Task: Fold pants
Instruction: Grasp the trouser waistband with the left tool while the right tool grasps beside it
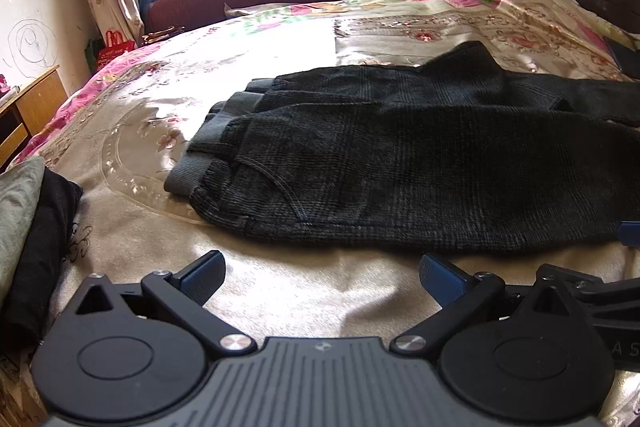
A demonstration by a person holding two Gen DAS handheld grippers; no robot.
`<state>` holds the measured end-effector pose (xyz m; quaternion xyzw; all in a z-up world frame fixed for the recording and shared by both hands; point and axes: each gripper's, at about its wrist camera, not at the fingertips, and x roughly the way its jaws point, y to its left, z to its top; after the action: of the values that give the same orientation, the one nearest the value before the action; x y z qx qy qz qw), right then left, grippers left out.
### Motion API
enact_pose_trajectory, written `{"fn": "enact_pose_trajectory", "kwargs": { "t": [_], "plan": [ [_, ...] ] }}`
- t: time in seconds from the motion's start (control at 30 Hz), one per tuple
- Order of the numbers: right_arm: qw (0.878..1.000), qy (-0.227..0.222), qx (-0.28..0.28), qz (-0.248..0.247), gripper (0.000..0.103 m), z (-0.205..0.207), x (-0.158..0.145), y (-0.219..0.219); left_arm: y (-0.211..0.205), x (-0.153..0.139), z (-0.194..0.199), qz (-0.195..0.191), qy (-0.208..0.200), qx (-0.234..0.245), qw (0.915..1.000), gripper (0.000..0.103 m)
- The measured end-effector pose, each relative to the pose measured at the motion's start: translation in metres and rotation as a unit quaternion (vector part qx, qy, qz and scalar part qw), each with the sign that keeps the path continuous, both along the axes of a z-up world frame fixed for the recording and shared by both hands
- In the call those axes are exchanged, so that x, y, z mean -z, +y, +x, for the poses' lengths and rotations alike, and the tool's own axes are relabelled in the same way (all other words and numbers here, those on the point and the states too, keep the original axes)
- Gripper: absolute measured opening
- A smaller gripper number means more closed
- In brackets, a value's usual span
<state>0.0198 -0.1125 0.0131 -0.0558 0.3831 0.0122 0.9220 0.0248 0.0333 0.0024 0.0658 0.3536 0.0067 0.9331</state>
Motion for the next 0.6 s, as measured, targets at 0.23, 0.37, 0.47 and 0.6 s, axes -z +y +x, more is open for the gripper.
{"fn": "enact_pose_trajectory", "kwargs": {
  "t": [0.23,0.37,0.47,0.6],
  "plan": [
    [0.998,-0.038,-0.050,-0.024,0.085,0.023,-0.005,0.030,0.036,-0.001,0.030,0.024,-0.019,-0.026,0.9992,0.103],
    [0.995,-0.046,-0.077,-0.033,0.085,0.039,-0.003,0.048,0.058,0.002,0.054,0.036,-0.021,-0.037,0.9984,0.103],
    [0.992,-0.051,-0.102,-0.048,0.085,0.048,0.000,0.063,0.074,0.006,0.075,0.054,-0.024,-0.049,0.9971,0.103],
    [0.986,-0.051,-0.146,-0.055,0.085,0.053,0.008,0.085,0.088,0.012,0.098,0.052,-0.029,-0.034,0.9976,0.103]
  ]
}}
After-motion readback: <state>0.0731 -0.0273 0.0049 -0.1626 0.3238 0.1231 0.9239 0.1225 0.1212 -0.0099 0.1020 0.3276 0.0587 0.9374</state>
